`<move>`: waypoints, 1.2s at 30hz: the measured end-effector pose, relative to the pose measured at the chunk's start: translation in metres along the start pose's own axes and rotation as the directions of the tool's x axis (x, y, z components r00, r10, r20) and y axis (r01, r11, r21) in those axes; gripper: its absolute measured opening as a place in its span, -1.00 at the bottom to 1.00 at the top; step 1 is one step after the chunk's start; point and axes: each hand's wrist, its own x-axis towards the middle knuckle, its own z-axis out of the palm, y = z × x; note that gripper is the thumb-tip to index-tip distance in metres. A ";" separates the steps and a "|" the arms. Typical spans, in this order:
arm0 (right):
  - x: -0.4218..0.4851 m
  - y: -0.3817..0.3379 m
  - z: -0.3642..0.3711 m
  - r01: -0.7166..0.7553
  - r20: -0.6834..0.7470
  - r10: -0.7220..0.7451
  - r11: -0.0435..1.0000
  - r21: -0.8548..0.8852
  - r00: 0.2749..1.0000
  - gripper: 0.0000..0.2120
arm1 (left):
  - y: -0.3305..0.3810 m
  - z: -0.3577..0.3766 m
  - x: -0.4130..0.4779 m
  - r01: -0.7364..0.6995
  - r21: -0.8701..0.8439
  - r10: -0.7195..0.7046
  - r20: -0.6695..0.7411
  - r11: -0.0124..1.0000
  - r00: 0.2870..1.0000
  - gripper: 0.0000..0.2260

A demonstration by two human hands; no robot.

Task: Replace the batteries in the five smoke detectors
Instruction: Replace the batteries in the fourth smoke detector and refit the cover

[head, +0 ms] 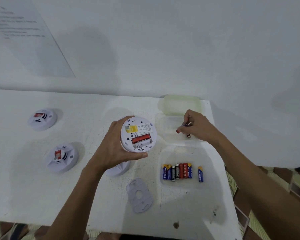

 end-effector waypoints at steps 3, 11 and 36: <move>-0.008 -0.006 0.003 0.022 -0.042 -0.015 0.988 0.150 0.999 -0.74 | 0.002 -0.002 -0.001 -0.015 0.017 0.015 -0.012 1.000 1.000 -0.19; -0.047 -0.056 0.017 0.313 -0.084 -0.301 0.916 0.250 0.950 -0.71 | 0.019 -0.007 -0.002 -0.054 0.038 0.055 -0.025 0.998 0.998 -0.21; -0.101 -0.087 0.104 0.506 -0.509 -0.392 0.857 0.102 0.766 -0.90 | 0.022 -0.013 -0.010 -0.216 0.073 0.226 -0.189 0.974 0.955 -0.26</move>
